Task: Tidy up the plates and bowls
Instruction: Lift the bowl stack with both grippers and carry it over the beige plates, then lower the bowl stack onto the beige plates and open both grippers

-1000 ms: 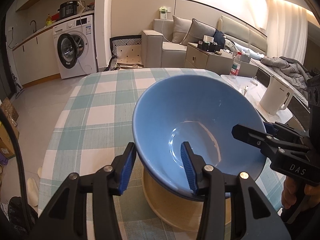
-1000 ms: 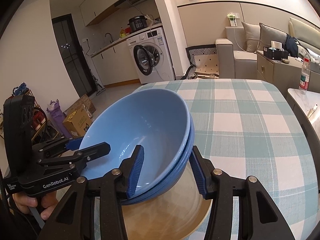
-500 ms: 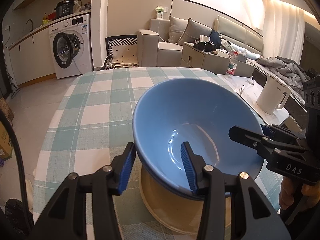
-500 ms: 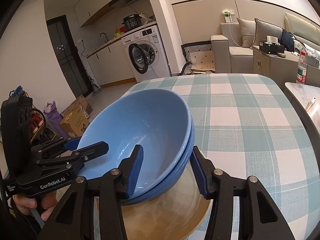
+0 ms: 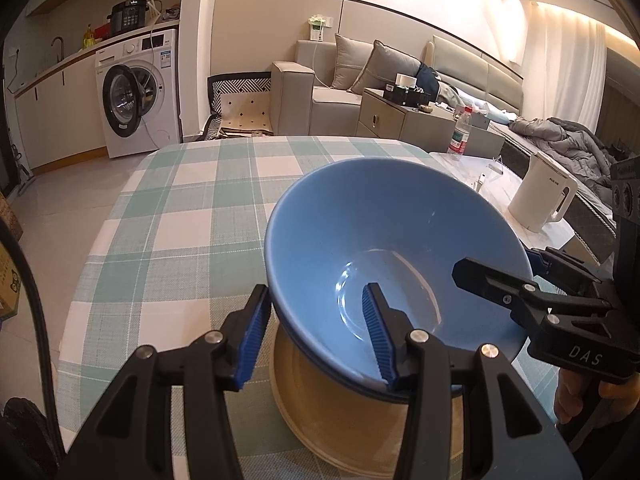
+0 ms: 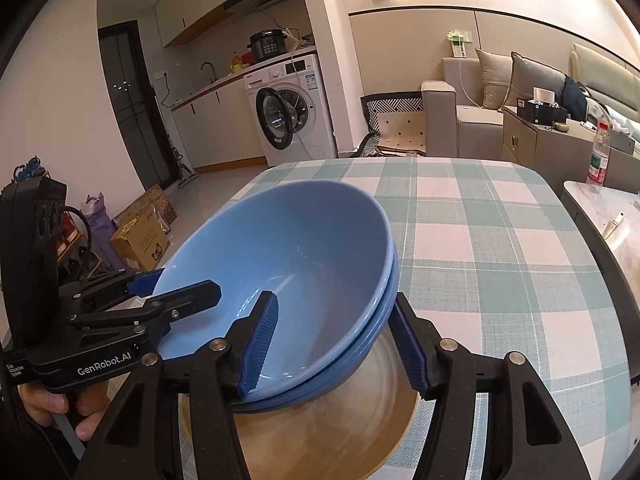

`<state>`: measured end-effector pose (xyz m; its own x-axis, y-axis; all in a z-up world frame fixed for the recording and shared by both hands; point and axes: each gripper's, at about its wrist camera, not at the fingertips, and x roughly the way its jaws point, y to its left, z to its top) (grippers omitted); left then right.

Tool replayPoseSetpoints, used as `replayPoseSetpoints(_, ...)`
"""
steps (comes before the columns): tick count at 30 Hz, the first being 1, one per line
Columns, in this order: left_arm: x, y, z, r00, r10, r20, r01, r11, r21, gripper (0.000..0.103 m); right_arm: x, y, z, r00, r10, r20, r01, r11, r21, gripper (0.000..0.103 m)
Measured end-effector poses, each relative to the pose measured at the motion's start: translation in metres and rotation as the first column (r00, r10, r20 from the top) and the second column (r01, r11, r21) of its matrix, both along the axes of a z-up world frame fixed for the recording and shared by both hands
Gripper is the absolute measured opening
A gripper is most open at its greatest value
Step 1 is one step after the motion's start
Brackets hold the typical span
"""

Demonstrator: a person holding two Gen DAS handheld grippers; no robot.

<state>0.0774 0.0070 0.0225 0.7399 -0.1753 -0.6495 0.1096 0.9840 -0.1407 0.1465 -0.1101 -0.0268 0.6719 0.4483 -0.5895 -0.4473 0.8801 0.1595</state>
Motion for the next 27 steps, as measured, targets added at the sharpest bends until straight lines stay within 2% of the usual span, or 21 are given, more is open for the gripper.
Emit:
replayPoseSetpoints(22, 0.0024, -0.0009, -0.0024, 1.000, 0.018, 0.025, -0.018, 1.000, 0.008, 0.048, -0.0019, 0.0025, 0.0021, 1.000, 0.007, 0.013, -0.007, 1.000, 0.002, 0.060)
replayPoseSetpoints(27, 0.0023, -0.0022, -0.0023, 0.999, 0.005, 0.032, -0.005, 1.000, 0.015, 0.053, -0.0012, 0.0023, 0.0012, 1.000, 0.017, 0.012, -0.017, 1.000, -0.001, 0.060)
